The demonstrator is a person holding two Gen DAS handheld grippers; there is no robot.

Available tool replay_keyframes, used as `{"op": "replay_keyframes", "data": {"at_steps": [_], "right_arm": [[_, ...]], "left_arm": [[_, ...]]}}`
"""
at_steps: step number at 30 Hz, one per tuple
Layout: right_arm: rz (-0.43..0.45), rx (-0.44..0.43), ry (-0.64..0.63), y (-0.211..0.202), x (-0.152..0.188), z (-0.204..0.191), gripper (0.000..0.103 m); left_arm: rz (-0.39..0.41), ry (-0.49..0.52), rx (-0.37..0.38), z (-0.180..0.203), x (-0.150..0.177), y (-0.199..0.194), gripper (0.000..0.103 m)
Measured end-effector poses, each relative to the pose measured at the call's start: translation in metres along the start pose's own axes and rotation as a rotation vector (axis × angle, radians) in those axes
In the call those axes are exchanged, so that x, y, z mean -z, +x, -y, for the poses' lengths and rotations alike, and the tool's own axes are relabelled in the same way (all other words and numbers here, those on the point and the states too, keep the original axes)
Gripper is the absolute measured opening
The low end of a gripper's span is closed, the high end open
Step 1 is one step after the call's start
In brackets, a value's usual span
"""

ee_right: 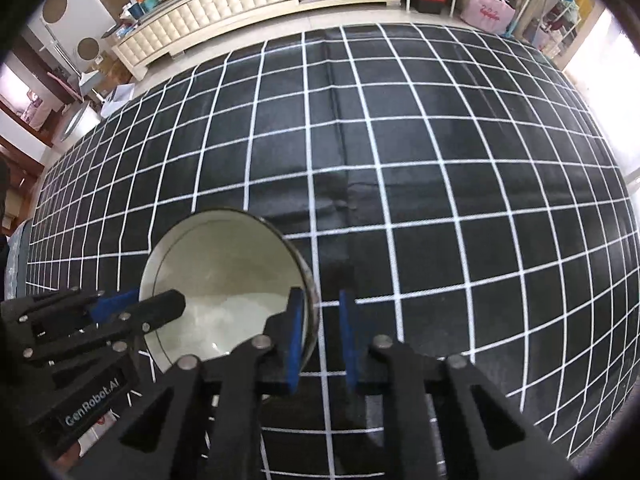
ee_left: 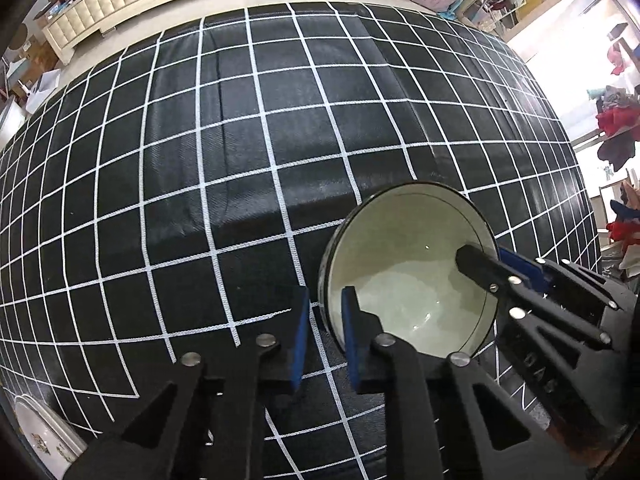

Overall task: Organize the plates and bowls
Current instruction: 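Lift the patterned bowl and carry it toward the bowl stack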

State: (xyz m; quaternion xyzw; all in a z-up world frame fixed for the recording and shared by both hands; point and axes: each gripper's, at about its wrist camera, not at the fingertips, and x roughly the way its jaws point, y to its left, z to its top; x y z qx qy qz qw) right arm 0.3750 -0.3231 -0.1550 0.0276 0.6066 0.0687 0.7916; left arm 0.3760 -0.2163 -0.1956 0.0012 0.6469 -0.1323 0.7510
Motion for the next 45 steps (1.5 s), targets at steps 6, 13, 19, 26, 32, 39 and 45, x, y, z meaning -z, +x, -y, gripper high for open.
{"op": "replay_keyframes", "data": {"at_steps": [6, 13, 19, 26, 32, 39, 45], "right_arm": [[0.002, 0.009, 0.017, -0.003, 0.004, 0.001, 0.010], [0.017, -0.019, 0.039, -0.017, 0.003, -0.005, 0.010], [0.037, -0.014, 0.017, -0.041, 0.006, -0.025, 0.010], [0.082, -0.025, -0.010, -0.069, 0.015, -0.053, 0.010], [0.081, -0.072, -0.014, -0.080, 0.026, -0.075, 0.011], [0.076, -0.142, -0.039, -0.089, 0.041, -0.109, 0.011], [0.075, -0.160, -0.085, -0.093, 0.057, -0.142, 0.012]], "left_arm": [[0.005, 0.016, -0.029, 0.019, 0.000, 0.008, 0.010], [0.023, 0.015, -0.021, 0.021, 0.002, -0.012, 0.007], [0.066, 0.003, -0.003, 0.016, 0.011, -0.047, 0.006], [0.127, -0.007, 0.008, -0.008, 0.036, -0.096, 0.005], [0.166, -0.034, 0.028, -0.033, 0.059, -0.128, 0.005], [0.201, -0.083, 0.019, -0.070, 0.100, -0.158, 0.005], [0.219, -0.113, -0.006, -0.091, 0.133, -0.172, 0.005]]}}
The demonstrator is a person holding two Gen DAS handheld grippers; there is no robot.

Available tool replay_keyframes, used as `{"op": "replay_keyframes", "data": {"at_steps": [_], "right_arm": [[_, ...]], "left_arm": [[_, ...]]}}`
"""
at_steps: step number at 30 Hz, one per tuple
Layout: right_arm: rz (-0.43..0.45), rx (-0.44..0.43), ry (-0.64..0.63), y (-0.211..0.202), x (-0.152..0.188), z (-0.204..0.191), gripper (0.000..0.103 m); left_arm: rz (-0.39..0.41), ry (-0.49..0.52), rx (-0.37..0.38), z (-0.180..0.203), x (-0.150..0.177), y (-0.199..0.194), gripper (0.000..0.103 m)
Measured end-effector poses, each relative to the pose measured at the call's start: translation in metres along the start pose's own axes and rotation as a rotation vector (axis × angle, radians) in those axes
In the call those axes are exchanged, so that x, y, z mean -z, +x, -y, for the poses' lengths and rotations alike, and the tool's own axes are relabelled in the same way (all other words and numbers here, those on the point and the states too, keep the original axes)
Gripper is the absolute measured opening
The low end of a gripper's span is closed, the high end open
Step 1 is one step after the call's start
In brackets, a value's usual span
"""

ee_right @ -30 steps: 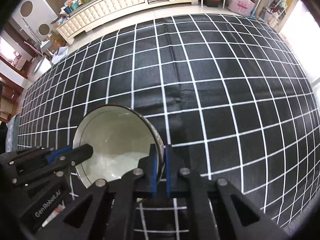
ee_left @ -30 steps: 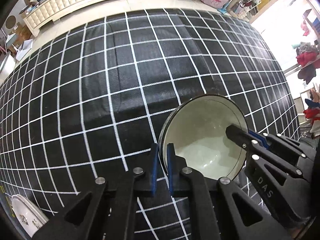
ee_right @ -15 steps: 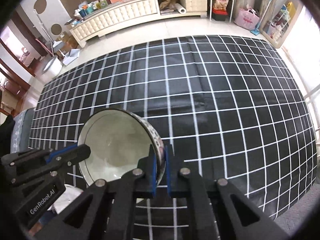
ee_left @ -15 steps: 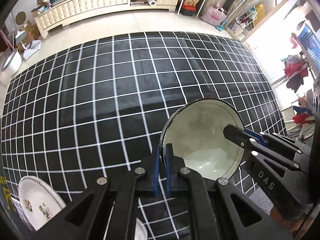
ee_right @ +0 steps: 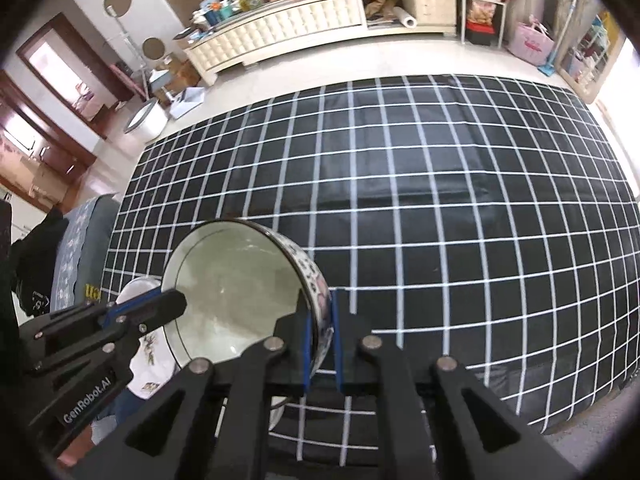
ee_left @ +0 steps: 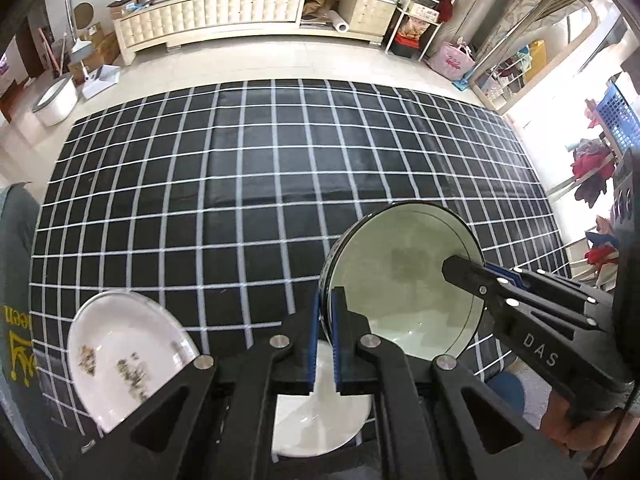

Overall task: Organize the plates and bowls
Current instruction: 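Lift the patterned bowl and carry it toward the bowl stack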

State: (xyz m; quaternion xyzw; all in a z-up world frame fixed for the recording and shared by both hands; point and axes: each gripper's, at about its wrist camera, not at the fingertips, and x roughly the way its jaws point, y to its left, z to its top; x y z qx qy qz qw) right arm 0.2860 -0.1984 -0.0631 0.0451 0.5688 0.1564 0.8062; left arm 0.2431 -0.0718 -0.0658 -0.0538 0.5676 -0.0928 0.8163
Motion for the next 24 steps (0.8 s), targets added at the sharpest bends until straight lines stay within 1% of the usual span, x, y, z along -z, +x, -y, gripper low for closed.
{"op": "replay_keyframes", "data": {"at_steps": [7, 12, 16, 24], "right_arm": [[-0.027, -0.019, -0.028, 0.008, 0.019, -0.027, 0.012], [-0.057, -0.016, -0.048, 0.015, 0.036, -0.040, 0.012], [-0.098, -0.021, -0.042, 0.026, 0.048, -0.045, 0.012], [-0.142, 0.012, -0.058, 0.040, 0.066, -0.052, 0.012]], "left_arm": [[0.014, 0.007, -0.043, -0.019, 0.035, -0.014, 0.005], [-0.004, -0.028, -0.047, -0.042, 0.060, -0.019, 0.005], [-0.023, -0.046, -0.050, -0.049, 0.074, -0.015, 0.005], [-0.062, -0.067, -0.052, -0.053, 0.095, 0.001, 0.004]]}}
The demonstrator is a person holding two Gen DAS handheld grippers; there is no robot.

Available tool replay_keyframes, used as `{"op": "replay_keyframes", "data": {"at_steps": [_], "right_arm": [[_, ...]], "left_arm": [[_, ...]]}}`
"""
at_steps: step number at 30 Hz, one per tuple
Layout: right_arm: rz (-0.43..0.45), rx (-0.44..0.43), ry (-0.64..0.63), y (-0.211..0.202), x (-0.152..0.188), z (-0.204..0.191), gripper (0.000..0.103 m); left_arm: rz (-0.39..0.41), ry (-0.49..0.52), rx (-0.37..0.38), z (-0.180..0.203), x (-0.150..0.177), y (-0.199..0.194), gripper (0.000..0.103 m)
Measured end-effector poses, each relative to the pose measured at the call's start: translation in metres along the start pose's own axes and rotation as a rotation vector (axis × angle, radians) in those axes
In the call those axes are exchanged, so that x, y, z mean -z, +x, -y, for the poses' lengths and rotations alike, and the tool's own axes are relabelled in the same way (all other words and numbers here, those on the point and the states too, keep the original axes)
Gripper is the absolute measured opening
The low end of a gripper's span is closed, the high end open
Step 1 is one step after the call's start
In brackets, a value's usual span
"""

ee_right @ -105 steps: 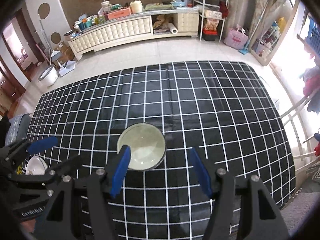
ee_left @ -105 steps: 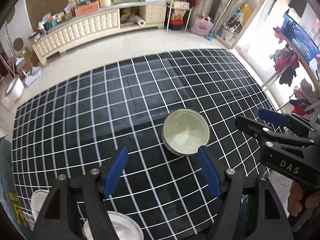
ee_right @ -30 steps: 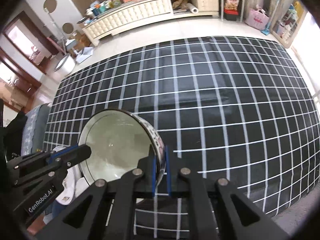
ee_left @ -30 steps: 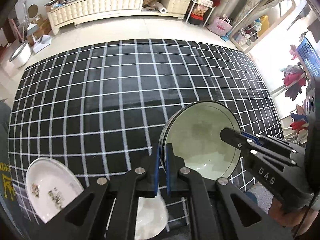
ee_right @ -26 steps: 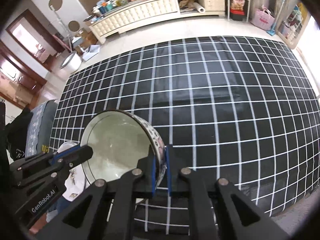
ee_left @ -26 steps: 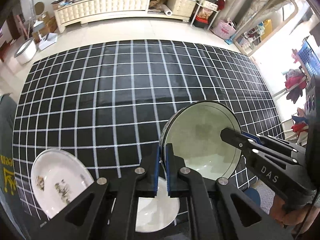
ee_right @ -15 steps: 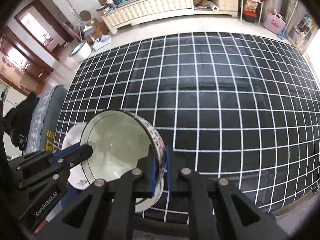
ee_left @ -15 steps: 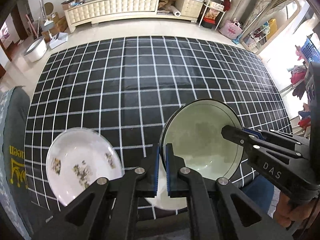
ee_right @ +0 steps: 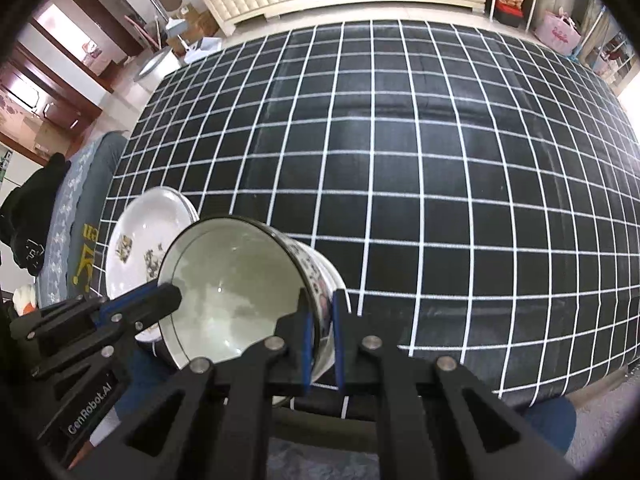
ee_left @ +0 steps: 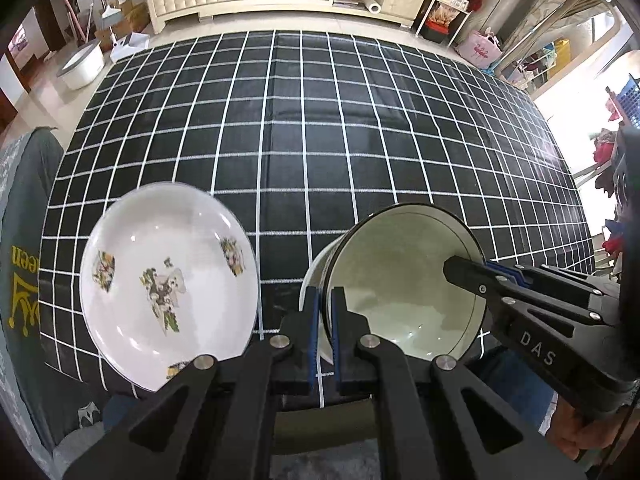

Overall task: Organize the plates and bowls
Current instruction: 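Lift the patterned bowl and carry it toward the bowl stack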

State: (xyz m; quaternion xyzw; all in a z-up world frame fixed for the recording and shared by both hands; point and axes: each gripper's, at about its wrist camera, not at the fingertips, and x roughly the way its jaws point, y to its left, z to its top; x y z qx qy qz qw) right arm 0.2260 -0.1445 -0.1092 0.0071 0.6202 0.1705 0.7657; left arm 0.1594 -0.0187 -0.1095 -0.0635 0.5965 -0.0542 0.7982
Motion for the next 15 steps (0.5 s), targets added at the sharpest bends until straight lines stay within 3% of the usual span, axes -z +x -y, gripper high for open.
{"op": "replay_keyframes", "data": {"at_steps": [15], "right_arm": [[-0.019, 0.041, -0.044, 0.016, 0.002, -0.002, 0.012]], "left_arm": [[-0.015, -0.007, -0.009, 0.001, 0.004, 0.014, 0.004]]}}
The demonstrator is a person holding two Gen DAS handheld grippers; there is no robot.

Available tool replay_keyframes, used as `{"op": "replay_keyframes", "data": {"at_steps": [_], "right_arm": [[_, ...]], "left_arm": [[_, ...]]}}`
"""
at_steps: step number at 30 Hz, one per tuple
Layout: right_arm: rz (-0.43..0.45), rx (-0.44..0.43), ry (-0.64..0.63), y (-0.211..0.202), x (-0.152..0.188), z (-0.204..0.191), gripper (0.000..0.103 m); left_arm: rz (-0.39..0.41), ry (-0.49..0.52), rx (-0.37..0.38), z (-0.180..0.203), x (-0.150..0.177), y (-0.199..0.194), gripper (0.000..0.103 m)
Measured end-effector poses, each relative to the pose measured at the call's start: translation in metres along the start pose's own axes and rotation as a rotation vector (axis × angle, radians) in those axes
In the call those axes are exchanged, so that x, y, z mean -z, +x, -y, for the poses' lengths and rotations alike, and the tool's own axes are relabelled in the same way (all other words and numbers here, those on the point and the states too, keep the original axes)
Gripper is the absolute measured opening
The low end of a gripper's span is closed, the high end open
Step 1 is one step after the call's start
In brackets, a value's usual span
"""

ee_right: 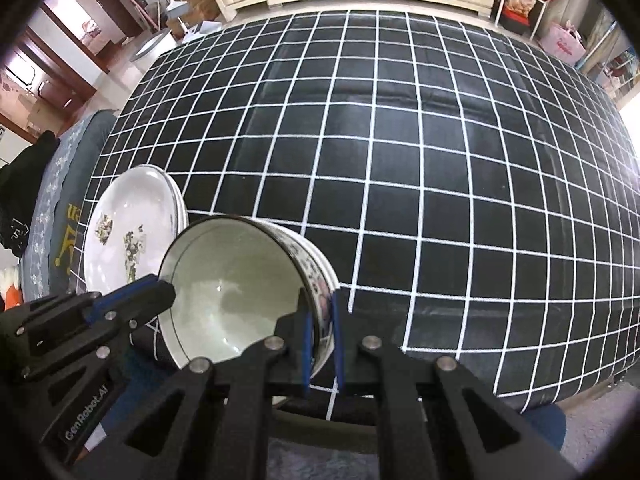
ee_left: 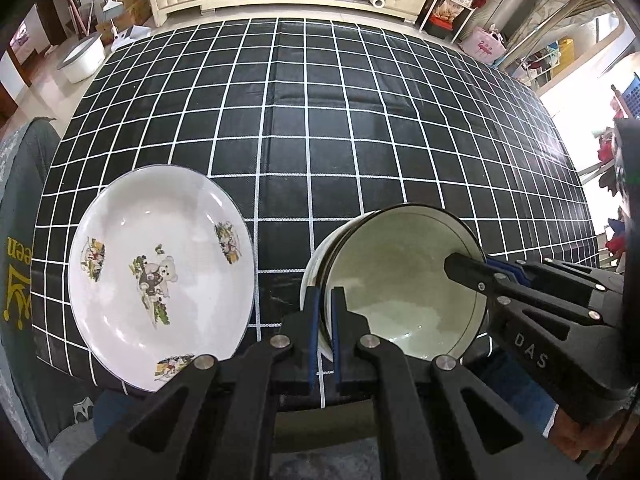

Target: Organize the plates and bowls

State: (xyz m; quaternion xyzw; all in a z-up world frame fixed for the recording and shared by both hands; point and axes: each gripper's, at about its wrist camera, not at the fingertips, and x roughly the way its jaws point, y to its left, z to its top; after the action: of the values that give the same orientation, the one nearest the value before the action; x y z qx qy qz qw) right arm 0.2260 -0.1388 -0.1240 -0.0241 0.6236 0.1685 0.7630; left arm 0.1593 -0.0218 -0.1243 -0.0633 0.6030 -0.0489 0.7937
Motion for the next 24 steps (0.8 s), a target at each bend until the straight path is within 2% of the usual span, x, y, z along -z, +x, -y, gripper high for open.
{"op": "replay_keyframes", "data": {"at_steps": [10, 15, 16, 18, 19, 20, 24], "right_arm": [[-0.015, 0.028, -0.051, 0.001, -0.002, -0.008, 0.012], [0.018, 0.019, -0.029, -0.005, 0.000, -0.004, 0.015], [0.025, 0.020, -0.036, -0.007, 0.001, -0.004, 0.019], [0.033, 0.011, -0.036, -0.012, 0.001, -0.003, 0.034], [0.043, 0.010, -0.034, -0.015, 0.001, -0.003, 0.048], [0.061, 0.014, -0.034, -0.019, 0.001, -0.002, 0.057], [0.104, 0.029, -0.034, -0.031, 0.000, 0.001, 0.062]], "left_arm": [[0.009, 0.004, 0.012, -0.002, 0.000, -0.001, 0.004], [0.027, 0.008, 0.009, -0.003, 0.003, -0.005, 0.004], [0.030, 0.006, 0.012, -0.003, 0.003, -0.006, 0.004], [0.037, 0.012, 0.017, -0.004, 0.003, -0.009, 0.005], [0.043, 0.020, 0.017, -0.004, 0.003, -0.011, 0.005], [0.056, 0.025, 0.012, -0.004, 0.003, -0.014, 0.007], [0.086, 0.038, 0.027, -0.003, 0.005, -0.025, 0.028]]}}
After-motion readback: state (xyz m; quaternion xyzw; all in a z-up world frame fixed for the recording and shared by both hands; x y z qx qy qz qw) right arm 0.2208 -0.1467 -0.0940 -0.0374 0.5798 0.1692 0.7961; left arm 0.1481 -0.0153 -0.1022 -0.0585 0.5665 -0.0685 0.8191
